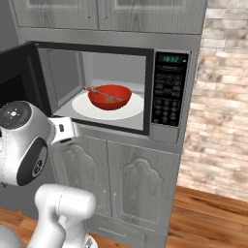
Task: Place the bowl containing the garlic and kebab skewer in the microwave. Close the microwave door and press the start button to microwave the meal.
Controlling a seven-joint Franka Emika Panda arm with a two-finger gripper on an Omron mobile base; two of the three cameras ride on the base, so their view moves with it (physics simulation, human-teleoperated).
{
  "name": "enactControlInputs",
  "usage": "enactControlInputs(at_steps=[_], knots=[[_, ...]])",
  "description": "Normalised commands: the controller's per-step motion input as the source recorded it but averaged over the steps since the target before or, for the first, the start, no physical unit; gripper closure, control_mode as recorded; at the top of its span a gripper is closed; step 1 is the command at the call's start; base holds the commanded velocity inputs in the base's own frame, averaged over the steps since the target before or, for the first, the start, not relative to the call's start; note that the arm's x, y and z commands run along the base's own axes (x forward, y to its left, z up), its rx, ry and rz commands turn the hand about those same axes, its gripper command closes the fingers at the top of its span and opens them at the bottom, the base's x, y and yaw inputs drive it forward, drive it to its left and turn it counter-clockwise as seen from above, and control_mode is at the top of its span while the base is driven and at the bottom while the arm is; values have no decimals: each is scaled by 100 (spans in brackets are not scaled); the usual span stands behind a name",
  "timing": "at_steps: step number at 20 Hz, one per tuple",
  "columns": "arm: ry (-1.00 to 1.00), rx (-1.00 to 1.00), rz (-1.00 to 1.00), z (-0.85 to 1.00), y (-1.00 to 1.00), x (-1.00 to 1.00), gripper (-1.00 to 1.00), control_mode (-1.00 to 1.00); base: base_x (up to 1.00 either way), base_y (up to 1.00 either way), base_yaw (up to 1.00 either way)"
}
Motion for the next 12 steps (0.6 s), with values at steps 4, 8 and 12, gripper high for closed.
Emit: enactControlInputs(at_steps=[4, 8, 12], knots=[[-3, -24, 16, 57, 48, -58, -100, -100, 0, 0, 0], [0, -34, 15, 55, 63, -53, -100, -100, 0, 0, 0], [0, -34, 12, 29, 69, -54, -100, -100, 0, 0, 0]])
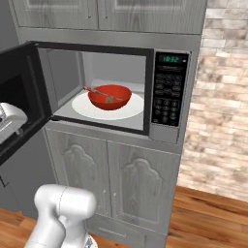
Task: Place the bowl containing the garlic and kebab skewer in the microwave. Close the microwave door and press the start button to microwave the meal.
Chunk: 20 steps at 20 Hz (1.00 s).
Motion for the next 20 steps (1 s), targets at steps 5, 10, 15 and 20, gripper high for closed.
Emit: enactControlInputs(at_steps=[5, 10, 15, 20], knots=[[-11, -27, 7, 3, 59, -48, -100, -100, 0, 0, 0], [-36, -16, 4, -27, 48, -44, -100, -100, 0, 0, 0], [-25, -15, 0, -18, 58, -12, -100, -100, 0, 0, 0], [-22, -16, 0, -28, 76, 0, -100, -100, 0, 0, 0]])
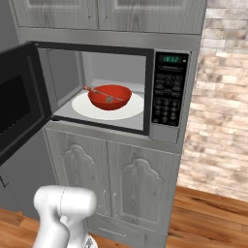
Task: Place the bowl containing the garlic and kebab skewer in the microwave. Close the microwave door and press the start button to microwave the meal.
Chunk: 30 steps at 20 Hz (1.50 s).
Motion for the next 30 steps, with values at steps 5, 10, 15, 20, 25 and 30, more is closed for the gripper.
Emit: enactControlInputs(at_steps=[5, 10, 15, 20, 25, 30], knots=[[-26, -25, -2, -63, 83, 0, -100, -100, 0, 0, 0], [-5, -27, -15, -21, 87, 22, -100, -100, 0, 0, 0], [-1, -26, -19, -9, 95, 29, -100, -100, 0, 0, 0], [-11, -20, -19, -13, 74, 9, -100, -100, 0, 0, 0], [-9, -15, -24, -3, 65, 12, -100, -100, 0, 0, 0], [0, -1, -31, -7, 19, 65, -100, -100, 0, 0, 0]])
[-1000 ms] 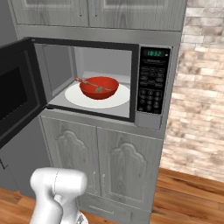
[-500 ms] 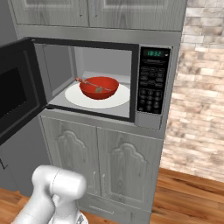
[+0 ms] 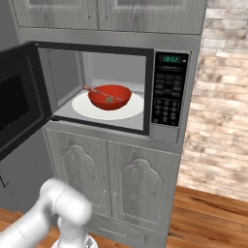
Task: Place the bowl containing the garlic and kebab skewer in the microwave. Close the microwave door and press the start button to microwave the meal.
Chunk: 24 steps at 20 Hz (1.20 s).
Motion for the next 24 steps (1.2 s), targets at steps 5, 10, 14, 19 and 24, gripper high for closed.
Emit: enactControlInputs(at_steps=[5, 10, 14, 19, 24], knots=[[3, 0, -33, -18, 0, 87, -100, -100, 0, 0, 0], [7, 0, -26, -7, -32, 55, -100, -100, 0, 0, 0], [2, 3, -14, 0, -95, 2, -100, -100, 0, 0, 0], [-1, 10, -6, 0, -100, -9, -100, -100, 0, 0, 0], [-11, 17, 0, -1, -100, -31, -100, -100, 0, 0, 0]])
